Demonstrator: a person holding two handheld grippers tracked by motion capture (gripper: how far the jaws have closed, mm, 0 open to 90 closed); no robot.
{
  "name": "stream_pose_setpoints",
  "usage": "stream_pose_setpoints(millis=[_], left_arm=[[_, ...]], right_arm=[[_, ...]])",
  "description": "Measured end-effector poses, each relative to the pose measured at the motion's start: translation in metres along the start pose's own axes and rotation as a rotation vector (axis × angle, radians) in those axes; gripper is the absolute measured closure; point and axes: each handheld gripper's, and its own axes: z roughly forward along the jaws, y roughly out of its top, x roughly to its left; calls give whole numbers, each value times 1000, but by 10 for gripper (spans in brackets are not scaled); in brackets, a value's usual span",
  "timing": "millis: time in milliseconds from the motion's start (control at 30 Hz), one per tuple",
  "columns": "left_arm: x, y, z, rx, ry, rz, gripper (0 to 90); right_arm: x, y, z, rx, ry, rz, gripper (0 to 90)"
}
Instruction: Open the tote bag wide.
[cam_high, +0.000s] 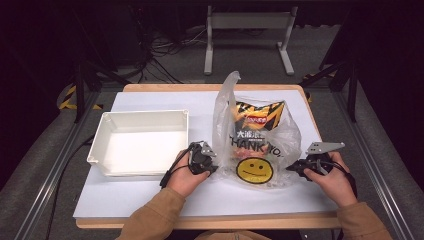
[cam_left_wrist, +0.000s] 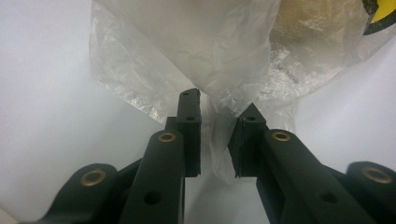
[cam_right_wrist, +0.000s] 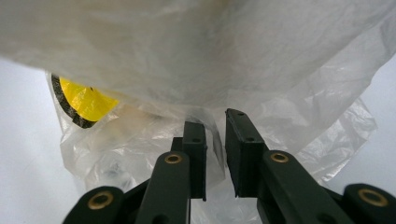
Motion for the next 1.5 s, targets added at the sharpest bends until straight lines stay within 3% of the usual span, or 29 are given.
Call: stream_pose_setpoints(millis=[133, 167, 267, 400, 600, 700, 933, 1033, 1100, 1200, 1267, 1400, 1500], left_arm=[[1, 2, -9, -70, -19, -20, 647], [1, 2, -9, -70, -19, -20, 600], [2, 4, -17, -147, -35, -73, 397], [3, 6, -23, -210, -28, -94, 271], [5, 9, -35, -340, -3, -111, 220], [5, 11, -38, -393, 23, -89, 222], [5, 10, -31, -512, 13, -84, 279], [6, 7, -25, -560, -23, -91, 371], [8, 6, -22, -580, -21, -95, 440], [10, 5, -19, -591, -25, -107, 536], [10, 4, -18, -579, -38, -104, 631], [11, 3, -17, -555, -27, -98, 836], [13, 1, -18, -540, -27, -102, 890]], right_arm=[[2, 0, -3, -17, 6, -2, 770], [2, 1, -4, -20, 5, -2, 770], [3, 1, -6, -25, 5, -3, 769], [3, 1, -6, -27, 5, -6, 765], [4, 1, -6, -31, 2, -5, 751], [4, 2, -6, -34, 2, -2, 738], [5, 2, -7, -48, 0, -4, 720], [5, 2, -8, -61, -12, -12, 710], [5, 3, -9, -68, -12, -14, 709], [5, 3, -10, -73, -14, -14, 704], [5, 3, -10, -78, -15, -13, 696], [6, 3, -11, -89, -19, -12, 650], [6, 3, -13, -98, -21, -13, 626]])
